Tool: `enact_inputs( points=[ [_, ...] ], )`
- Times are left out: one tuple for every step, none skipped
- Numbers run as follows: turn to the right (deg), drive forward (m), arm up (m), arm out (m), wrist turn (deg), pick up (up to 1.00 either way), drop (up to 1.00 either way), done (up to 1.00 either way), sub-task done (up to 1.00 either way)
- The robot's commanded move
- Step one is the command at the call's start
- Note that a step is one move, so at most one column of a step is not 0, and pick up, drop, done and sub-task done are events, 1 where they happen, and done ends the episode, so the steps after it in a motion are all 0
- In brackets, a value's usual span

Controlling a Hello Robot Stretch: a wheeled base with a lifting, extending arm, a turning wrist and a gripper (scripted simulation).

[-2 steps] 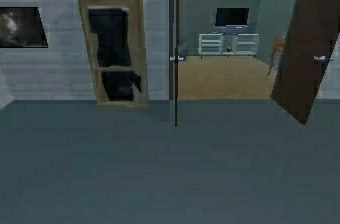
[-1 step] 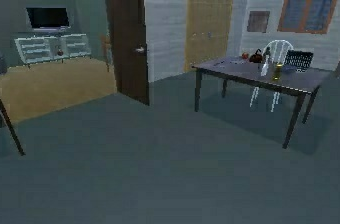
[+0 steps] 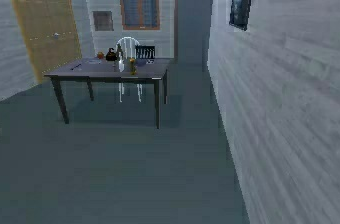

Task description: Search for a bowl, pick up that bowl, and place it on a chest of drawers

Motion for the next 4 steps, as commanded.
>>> enact_inputs(
  points=[
    [0.0, 1.0, 0.0, 0.0, 0.0, 0.0, 0.0, 0.0, 0.0],
    [0.0, 0.85, 0.0, 0.0, 0.0, 0.0, 0.0, 0.0, 0.0],
    [-45.0, 0.0, 0.0, 0.0, 0.0, 0.0, 0.0, 0.0, 0.0],
    [-45.0, 0.0, 0.0, 0.0, 0.0, 0.0, 0.0, 0.0, 0.0]
  ],
)
